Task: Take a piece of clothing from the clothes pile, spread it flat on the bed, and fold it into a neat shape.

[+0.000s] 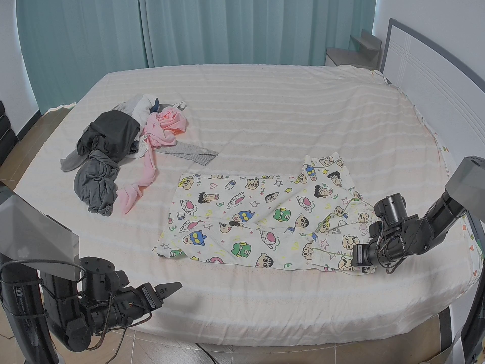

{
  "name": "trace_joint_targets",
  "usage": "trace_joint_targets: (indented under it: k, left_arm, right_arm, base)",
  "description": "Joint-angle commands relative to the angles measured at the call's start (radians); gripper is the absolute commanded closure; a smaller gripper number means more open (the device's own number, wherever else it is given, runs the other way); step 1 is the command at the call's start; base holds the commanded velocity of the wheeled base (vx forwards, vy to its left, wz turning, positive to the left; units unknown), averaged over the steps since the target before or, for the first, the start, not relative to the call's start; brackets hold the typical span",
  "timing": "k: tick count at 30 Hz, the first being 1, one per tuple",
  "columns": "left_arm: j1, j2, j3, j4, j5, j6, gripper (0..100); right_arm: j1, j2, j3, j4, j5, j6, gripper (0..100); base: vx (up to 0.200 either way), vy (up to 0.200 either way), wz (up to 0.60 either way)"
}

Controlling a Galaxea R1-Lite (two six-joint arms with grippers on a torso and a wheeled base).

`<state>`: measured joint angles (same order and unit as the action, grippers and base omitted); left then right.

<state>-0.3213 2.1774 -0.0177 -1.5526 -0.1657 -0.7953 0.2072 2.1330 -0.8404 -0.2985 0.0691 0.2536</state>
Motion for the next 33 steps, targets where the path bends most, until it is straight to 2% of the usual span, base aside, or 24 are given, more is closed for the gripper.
trace_joint_targets:
  k: [1,10,11,21,25,26,31,33]
  left_arm:
    - [-0.001,0.001,0.001,-0.018,0.000,-0.001,0]
    - [-0.001,0.001,0.001,-0.018,0.000,-0.001,0]
    - [-0.001,0.001,0.001,-0.018,0.000,-0.001,0]
    - [-0.007,-0.013,-0.008,-0.018,0.022,0.025,0]
    - [-0.009,-0.028,-0.033,-0.018,0.088,0.027,0]
    - [-0.010,-0.028,-0.033,-0.018,0.091,0.025,0]
    - [-0.058,-0.044,-0.059,-0.018,0.204,0.018,0]
    - [-0.067,-0.042,-0.058,-0.018,0.216,0.016,0]
  right_arm:
    - [0.001,0.025,0.000,-0.004,-0.003,-0.002,100]
    - [0.000,0.033,-0.003,-0.008,-0.003,-0.001,100]
    - [0.000,0.033,-0.003,-0.008,-0.003,-0.001,0]
    - [-0.022,-0.084,0.055,-0.010,-0.009,0.010,0]
    - [-0.023,-0.197,0.112,-0.007,-0.009,0.090,0]
    - [-0.023,-0.205,0.115,-0.007,-0.009,0.093,0]
    - [-0.023,-0.304,0.185,-0.007,-0.008,0.093,0]
    - [-0.022,-0.320,0.193,-0.007,-0.008,0.093,0]
  base:
    - [0.000,0.000,0.00]
    - [0.000,0.000,0.00]
    - [0.000,0.000,0.00]
    - [0.000,0.000,0.00]
    - [0.000,0.000,0.00]
    - [0.000,0.000,0.00]
    - [0.000,0.000,0.00]
    - [0.000,0.000,0.00]
